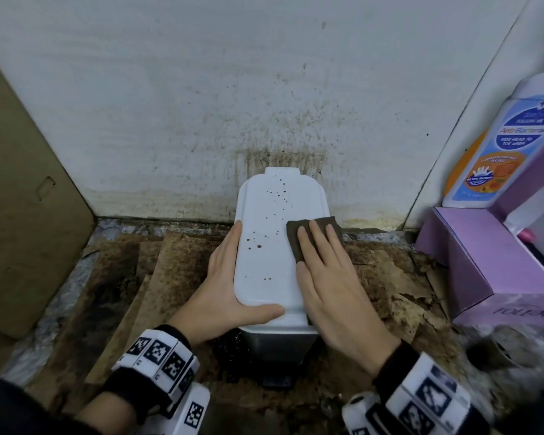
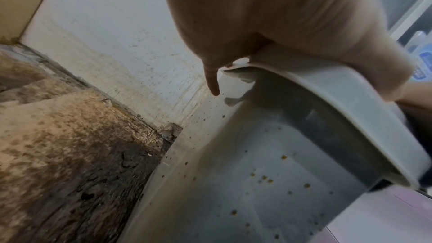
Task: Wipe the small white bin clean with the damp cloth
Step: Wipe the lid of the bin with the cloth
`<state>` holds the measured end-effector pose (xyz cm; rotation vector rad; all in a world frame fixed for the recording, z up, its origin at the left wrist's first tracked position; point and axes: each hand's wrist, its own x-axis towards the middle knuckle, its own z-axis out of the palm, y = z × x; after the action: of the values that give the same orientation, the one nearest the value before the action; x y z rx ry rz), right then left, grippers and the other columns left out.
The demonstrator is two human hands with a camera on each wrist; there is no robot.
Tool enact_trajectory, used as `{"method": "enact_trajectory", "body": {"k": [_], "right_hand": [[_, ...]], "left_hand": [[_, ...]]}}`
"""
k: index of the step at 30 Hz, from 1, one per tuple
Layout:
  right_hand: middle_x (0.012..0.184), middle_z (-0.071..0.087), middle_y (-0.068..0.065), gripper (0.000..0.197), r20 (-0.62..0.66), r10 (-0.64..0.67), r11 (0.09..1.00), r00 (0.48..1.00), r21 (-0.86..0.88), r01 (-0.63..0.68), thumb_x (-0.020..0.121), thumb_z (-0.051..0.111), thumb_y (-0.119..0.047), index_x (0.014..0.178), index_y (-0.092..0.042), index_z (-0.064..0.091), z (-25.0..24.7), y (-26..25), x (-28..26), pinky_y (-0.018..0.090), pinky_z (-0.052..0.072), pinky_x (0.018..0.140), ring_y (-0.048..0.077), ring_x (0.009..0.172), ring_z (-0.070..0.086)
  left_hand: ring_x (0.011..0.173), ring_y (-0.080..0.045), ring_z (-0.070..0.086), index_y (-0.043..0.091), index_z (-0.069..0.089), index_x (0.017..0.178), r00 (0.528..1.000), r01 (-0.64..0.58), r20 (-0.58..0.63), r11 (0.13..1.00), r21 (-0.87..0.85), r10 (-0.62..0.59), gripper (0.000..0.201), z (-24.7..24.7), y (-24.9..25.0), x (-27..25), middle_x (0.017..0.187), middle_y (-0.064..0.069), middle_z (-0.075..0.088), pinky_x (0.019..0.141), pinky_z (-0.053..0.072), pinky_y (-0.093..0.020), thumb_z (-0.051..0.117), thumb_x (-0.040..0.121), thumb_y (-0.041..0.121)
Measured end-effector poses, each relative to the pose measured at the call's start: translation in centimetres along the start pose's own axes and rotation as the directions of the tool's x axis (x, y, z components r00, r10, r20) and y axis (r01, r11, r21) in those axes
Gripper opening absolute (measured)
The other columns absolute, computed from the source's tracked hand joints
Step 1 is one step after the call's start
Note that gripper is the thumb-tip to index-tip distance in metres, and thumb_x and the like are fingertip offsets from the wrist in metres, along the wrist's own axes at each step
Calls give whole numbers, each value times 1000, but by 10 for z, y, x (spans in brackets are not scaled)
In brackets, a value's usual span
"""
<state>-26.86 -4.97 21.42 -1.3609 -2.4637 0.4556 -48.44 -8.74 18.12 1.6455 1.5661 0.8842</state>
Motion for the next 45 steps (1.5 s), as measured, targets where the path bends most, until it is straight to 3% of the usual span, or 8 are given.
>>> {"method": "enact_trajectory", "body": {"k": [6, 10, 17, 23, 27, 33, 39, 45], "right_hand": [[175, -2, -2, 63, -92, 55, 994, 994, -85, -63, 107, 11, -38, 167, -19, 5, 11, -15, -7, 38, 3, 132, 15, 161, -14], [175, -6, -2, 66, -59, 96, 987, 994, -122, -103, 104, 6, -39, 167, -19, 0, 5, -28, -5, 33, -7, 129, 15, 160, -15], [169, 28, 18, 68, -124, 166, 950, 978, -247, -192, 103, 14, -34, 162, -4, 27, 21, -51, 10, 47, 22, 127, 34, 158, 23], [158, 46, 21, 67, -127, 143, 969, 982, -183, -165, 99, 21, -33, 153, -1, 46, 44, -88, 33, 52, 38, 120, 37, 149, 42], [162, 42, 20, 66, -100, 134, 979, 986, -142, -147, 100, 21, -33, 154, -3, 44, 47, -108, 44, 50, 31, 124, 37, 153, 35], [175, -6, 7, 59, 109, 78, 983, 991, 158, -95, 112, 23, -29, 166, -12, 10, 19, -102, 48, 38, -5, 130, 17, 161, -12], [150, 49, -7, 42, -108, 135, 851, 985, 522, -60, 111, 39, -22, 152, -21, 44, -12, -61, 22, 25, 33, 116, 4, 136, 43], [160, 38, -2, 44, -217, 253, 898, 943, 415, -146, 111, 37, -23, 155, -20, 39, -1, 2, 5, 23, 20, 121, 9, 150, 27]], "left_hand": [[152, 4, 5, 52, -29, 149, 988, 107, 113, 993, -48, -101, 158, -10, -4, 0, 163, 33, -7, 124, 20, -42, 92, 49, 68], [129, 35, 16, 48, -25, 153, 970, 111, 221, 994, -19, -104, 161, -28, -13, -1, 135, 65, 6, 112, 26, -17, 97, 48, 57], [145, 20, 8, 45, -29, 151, 967, 35, 250, 998, 46, -45, 168, -30, -11, 1, 162, 37, -6, 116, 22, -20, 98, 42, 61], [133, 32, 11, 42, -29, 152, 973, 4, 228, 999, 52, -16, 164, -31, -13, 1, 150, 46, -4, 99, 27, 4, 98, 49, 55], [145, 20, 5, 31, -24, 156, 981, -73, 183, 997, 31, 67, 146, -30, -16, 0, 156, 41, -9, 117, 14, -7, 90, 67, 49], [146, 20, 1, 24, -24, 157, 989, -72, 131, 997, 7, 70, 166, -25, -7, -9, 156, 40, -3, 120, 12, -11, 98, 47, 49], [148, 5, -20, 38, -37, 149, 959, 41, 270, 988, 148, -80, 172, -45, 1, -16, 155, 33, -31, 126, 4, -39, 84, 35, 80], [151, 4, -1, 44, 5, 159, 1000, 20, -9, 989, 146, -19, 110, -44, 30, -18, 160, 36, -7, 122, 23, -43, 58, 72, 83]]}}
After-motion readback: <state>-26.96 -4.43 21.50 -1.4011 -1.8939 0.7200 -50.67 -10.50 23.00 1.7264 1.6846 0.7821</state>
